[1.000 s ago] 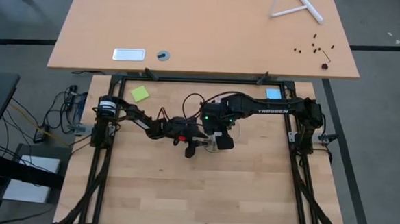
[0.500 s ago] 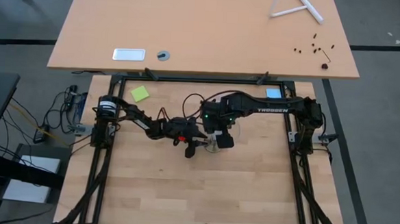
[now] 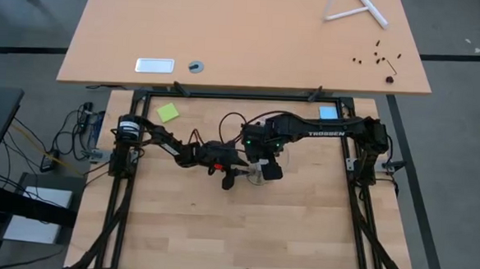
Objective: Screw lightbulb
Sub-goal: Insert the lightbulb into the lamp
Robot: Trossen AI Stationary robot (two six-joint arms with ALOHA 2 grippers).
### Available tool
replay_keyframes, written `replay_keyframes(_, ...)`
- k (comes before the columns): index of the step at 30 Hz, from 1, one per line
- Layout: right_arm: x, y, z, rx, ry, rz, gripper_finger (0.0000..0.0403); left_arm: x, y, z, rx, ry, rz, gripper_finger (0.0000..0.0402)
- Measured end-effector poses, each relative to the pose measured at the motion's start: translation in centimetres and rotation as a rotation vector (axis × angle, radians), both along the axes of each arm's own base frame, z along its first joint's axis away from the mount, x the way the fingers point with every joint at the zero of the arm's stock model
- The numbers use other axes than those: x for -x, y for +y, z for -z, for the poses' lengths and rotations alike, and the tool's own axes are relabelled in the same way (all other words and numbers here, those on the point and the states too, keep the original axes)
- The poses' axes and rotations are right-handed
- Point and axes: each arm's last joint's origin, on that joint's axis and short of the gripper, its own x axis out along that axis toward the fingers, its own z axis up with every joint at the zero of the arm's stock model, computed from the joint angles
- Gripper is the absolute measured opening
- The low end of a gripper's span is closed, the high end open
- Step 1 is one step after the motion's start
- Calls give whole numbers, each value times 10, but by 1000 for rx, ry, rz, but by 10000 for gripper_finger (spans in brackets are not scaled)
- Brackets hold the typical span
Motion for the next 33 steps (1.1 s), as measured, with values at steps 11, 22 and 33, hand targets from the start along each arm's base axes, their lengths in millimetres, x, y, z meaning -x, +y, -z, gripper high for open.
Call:
replay_keyframes(11, -2, 1, 1, 20, -3, 0, 340, 0, 0, 0, 1, 1, 0, 152)
replay_keyframes(22, -7, 1, -13, 14, -63, -16, 337, 0, 0, 0, 1, 3, -1, 152)
replay_keyframes(33, 3, 4, -31, 70, 14, -143, 333, 1, 0, 2, 4, 26, 0, 152)
